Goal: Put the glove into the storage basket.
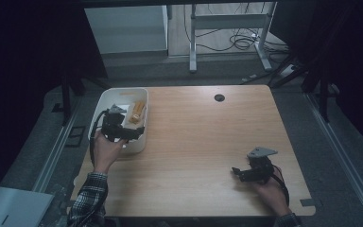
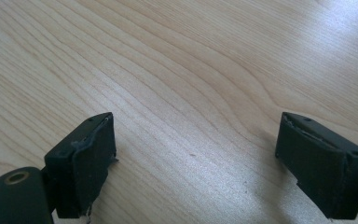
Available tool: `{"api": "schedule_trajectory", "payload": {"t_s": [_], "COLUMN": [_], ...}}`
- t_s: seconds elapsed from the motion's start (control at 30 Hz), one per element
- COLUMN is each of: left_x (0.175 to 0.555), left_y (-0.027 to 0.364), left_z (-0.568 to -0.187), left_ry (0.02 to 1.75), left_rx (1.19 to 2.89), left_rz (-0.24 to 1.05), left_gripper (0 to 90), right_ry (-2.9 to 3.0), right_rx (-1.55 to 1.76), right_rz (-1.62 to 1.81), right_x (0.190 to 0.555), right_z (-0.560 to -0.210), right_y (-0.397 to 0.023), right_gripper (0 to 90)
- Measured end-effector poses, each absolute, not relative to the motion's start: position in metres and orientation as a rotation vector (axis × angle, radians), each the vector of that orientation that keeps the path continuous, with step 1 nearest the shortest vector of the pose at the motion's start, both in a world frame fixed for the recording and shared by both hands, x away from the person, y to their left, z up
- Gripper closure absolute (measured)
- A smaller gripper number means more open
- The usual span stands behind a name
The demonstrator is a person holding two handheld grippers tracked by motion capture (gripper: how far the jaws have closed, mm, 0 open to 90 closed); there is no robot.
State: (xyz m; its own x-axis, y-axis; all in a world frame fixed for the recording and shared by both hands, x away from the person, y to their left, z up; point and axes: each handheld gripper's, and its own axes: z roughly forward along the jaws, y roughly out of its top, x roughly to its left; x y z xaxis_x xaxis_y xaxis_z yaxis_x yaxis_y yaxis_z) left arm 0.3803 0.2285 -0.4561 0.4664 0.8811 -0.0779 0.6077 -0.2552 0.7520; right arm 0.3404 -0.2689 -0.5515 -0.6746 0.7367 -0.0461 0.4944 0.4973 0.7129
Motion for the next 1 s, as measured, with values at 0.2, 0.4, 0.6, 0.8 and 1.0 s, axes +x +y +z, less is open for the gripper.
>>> {"api": "schedule_trajectory", "payload": {"t_s": [0.2,0.4,0.6,0.8,1.0], "left_x": [0.374,0.367,0.361,0.355,0.347], "left_y": [0.221,0.209,0.195,0.183,0.168], "left_z": [-0.457,-0.456,-0.457,-0.459,-0.46], "left_ry": [1.2,1.155,1.118,1.087,1.04], "left_rx": [1.978,2.0,2.026,2.031,2.035], "left_rz": [0.465,0.474,0.486,0.48,0.471], "left_gripper": [0.1,0.1,0.1,0.1,0.1], "right_ry": [2.401,2.401,2.4,2.4,2.401], "right_rx": [1.028,1.027,1.026,1.028,1.03], "right_rz": [0.979,0.979,0.98,0.979,0.979], "right_x": [0.34,0.34,0.34,0.34,0.34], "right_z": [-0.551,-0.551,-0.551,-0.551,-0.551], "right_y": [-0.269,-0.269,-0.269,-0.269,-0.269], "right_gripper": [12.5,12.5,12.5,12.5,12.5]}}
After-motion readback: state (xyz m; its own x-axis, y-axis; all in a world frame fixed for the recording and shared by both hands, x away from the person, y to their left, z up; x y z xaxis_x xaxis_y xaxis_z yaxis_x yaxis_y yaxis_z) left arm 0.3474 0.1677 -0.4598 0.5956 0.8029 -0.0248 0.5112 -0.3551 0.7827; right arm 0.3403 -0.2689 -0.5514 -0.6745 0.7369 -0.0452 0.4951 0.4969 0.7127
